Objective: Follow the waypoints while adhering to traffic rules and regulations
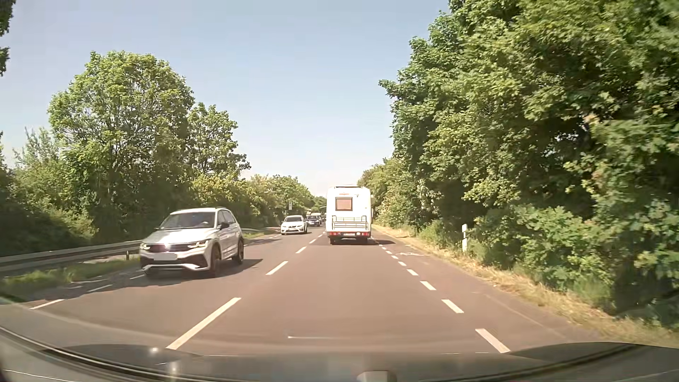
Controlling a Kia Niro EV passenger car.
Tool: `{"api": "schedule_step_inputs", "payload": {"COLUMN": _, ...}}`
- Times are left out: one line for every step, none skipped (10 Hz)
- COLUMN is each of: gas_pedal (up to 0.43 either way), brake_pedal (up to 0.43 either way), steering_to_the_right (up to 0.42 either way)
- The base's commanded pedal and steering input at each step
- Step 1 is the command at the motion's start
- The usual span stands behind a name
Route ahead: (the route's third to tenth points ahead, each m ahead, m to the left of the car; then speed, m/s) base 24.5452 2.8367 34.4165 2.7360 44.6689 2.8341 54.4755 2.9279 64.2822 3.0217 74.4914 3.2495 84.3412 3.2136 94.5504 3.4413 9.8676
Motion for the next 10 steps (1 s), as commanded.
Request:
{"api": "schedule_step_inputs", "payload": {"gas_pedal": 0.02, "brake_pedal": 0.0, "steering_to_the_right": 0.002}}
{"api": "schedule_step_inputs", "payload": {"gas_pedal": 0.02, "brake_pedal": 0.0, "steering_to_the_right": 0.001}}
{"api": "schedule_step_inputs", "payload": {"gas_pedal": 0.02, "brake_pedal": 0.0, "steering_to_the_right": 0.002}}
{"api": "schedule_step_inputs", "payload": {"gas_pedal": 0.02, "brake_pedal": 0.0, "steering_to_the_right": 0.002}}
{"api": "schedule_step_inputs", "payload": {"gas_pedal": 0.02, "brake_pedal": 0.0, "steering_to_the_right": 0.002}}
{"api": "schedule_step_inputs", "payload": {"gas_pedal": 0.039, "brake_pedal": 0.0, "steering_to_the_right": 0.002}}
{"api": "schedule_step_inputs", "payload": {"gas_pedal": 0.059, "brake_pedal": 0.0, "steering_to_the_right": 0.001}}
{"api": "schedule_step_inputs", "payload": {"gas_pedal": 0.059, "brake_pedal": 0.0, "steering_to_the_right": 0.002}}
{"api": "schedule_step_inputs", "payload": {"gas_pedal": 0.059, "brake_pedal": 0.0, "steering_to_the_right": 0.001}}
{"api": "schedule_step_inputs", "payload": {"gas_pedal": 0.059, "brake_pedal": 0.0, "steering_to_the_right": 0.002}}
